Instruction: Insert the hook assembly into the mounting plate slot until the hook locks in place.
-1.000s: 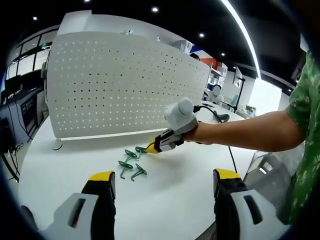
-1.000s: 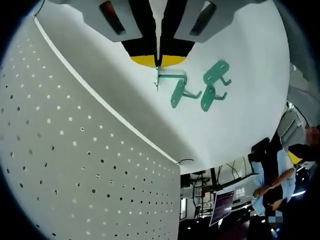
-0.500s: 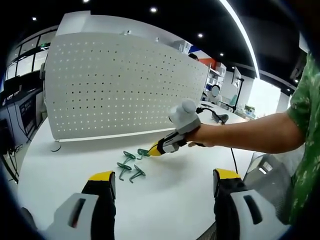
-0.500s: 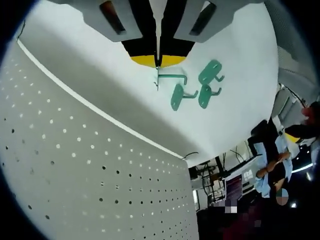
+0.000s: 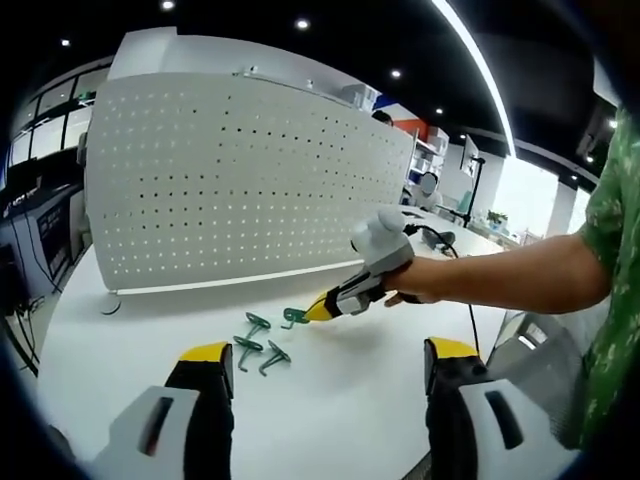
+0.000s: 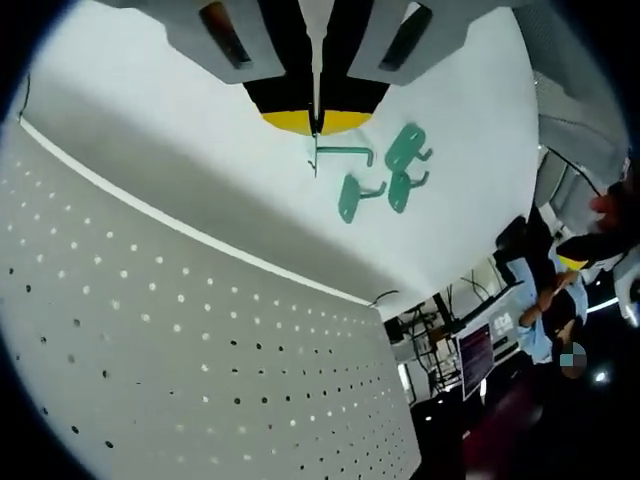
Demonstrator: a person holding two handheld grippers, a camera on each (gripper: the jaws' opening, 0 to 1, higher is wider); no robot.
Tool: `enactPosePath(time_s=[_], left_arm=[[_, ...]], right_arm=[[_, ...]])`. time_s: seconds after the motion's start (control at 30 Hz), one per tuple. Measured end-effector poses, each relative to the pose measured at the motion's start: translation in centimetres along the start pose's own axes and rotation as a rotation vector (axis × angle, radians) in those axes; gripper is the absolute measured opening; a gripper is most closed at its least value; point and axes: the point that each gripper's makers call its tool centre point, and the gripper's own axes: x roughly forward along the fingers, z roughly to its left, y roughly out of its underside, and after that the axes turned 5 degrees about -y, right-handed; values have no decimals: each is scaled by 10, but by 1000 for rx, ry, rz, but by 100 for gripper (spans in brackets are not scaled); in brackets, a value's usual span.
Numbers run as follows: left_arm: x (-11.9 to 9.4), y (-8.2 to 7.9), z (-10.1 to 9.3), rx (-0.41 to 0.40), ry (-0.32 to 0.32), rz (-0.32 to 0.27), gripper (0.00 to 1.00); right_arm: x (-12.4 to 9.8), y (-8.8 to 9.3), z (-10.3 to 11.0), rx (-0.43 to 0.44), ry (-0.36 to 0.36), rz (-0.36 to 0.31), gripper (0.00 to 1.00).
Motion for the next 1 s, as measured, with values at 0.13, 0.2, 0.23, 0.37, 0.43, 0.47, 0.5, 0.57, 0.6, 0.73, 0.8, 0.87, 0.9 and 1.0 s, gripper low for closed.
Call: enactPosePath(time_s=[0.13,0.2,0.23,0.37,0.43,0.47,0.5,0.57,0.6,0.73,0.8,0.87,0.9,1.0], left_arm=[[0,-3,-3,12,4,-9,78],[0,-5,-4,17,6,-13,77],[0,-6,-4,23,6,-15,77],[0,-8,-3,38,3,-21,74],[0,-10,-2,43,0,-28,73],[0,-11,-2,46,-1,-30,73],[1,-12,-2,52,-1,-31,71],[2,-15,-1,64,-4,-36,70],[2,-16,-1,67,-4,-39,69],[4,-22,1,76,-5,-54,67],[4,-24,1,81,-4,-57,66],[5,-25,0,89,-2,-60,65],[6,-26,1,94,-2,-61,64],[6,-30,2,100,-2,-68,63]], right_arm=[[-6,-1,3,33,-10,-21,0],[-10,-2,5,45,-13,-31,0],[-11,-2,7,51,-18,-35,0],[-16,-3,14,90,-40,-62,0],[-18,-5,18,108,-51,-77,0],[-19,-6,19,115,-55,-83,0],[-20,-6,21,122,-60,-88,0],[-24,-9,25,142,-71,-110,0],[-26,-11,28,151,-80,-121,0],[-31,-16,36,146,-92,-136,0],[-33,-19,39,153,-100,-149,0],[-36,-22,43,167,-112,-164,0],[-38,-24,47,177,-122,-175,0],[-42,-30,54,206,-149,-204,0]])
